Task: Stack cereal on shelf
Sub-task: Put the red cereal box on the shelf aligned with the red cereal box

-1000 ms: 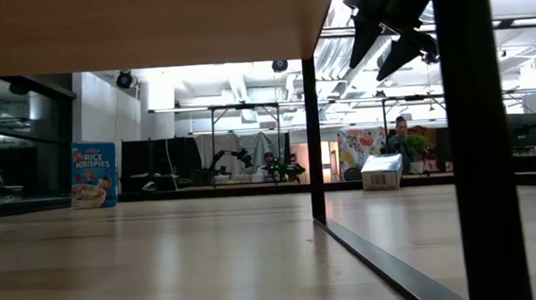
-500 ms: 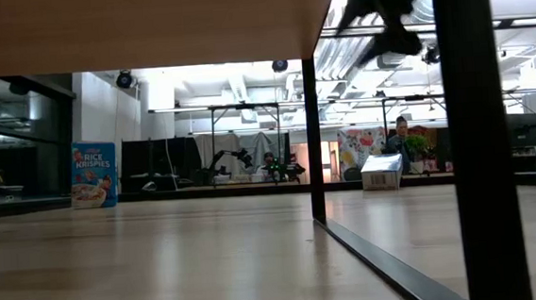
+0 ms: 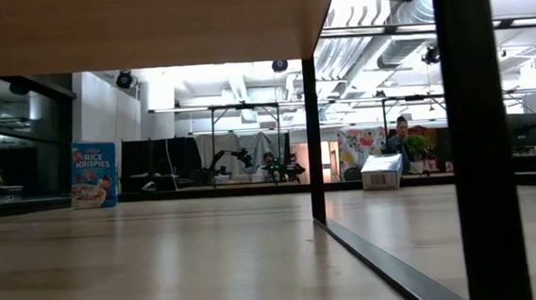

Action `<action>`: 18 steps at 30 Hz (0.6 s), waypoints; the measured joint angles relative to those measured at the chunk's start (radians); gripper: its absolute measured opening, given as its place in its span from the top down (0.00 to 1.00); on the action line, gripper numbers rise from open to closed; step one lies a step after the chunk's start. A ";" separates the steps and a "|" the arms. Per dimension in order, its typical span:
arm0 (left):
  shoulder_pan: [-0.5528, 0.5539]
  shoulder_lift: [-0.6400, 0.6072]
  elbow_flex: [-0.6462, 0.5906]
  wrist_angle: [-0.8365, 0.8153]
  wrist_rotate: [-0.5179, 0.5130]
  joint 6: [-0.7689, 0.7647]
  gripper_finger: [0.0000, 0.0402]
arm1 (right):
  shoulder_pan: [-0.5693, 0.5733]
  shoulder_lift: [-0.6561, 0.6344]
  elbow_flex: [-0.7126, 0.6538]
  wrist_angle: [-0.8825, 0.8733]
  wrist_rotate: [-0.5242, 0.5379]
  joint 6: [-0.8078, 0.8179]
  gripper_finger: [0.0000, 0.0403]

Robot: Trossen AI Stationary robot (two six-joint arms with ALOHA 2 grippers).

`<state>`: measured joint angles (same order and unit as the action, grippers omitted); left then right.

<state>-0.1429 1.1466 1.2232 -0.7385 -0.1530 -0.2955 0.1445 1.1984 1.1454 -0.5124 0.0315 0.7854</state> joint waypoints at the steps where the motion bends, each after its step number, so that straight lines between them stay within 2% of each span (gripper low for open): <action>1: 0.000 0.021 0.010 -0.022 0.027 -0.023 1.00 | 0.012 0.000 0.022 -0.025 0.016 0.000 0.94; 4: 0.000 0.100 0.103 -0.099 0.077 -0.089 1.00 | 0.038 0.000 0.090 -0.152 0.069 -0.001 0.97; 10: -0.025 0.251 0.350 -0.326 0.113 -0.058 1.00 | 0.081 0.000 0.216 -0.331 0.187 -0.016 1.00; 14: -0.034 0.303 0.443 -0.409 0.118 0.004 1.00 | 0.133 0.016 0.231 -0.286 0.203 -0.080 1.00; 18: -0.034 0.313 0.455 -0.408 0.115 0.009 1.00 | 0.191 0.091 0.230 -0.238 0.174 -0.177 1.00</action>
<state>-0.1772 1.4598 1.6785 -1.1468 -0.0383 -0.2862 0.3353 1.2893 1.3755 -0.7508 0.2060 0.6080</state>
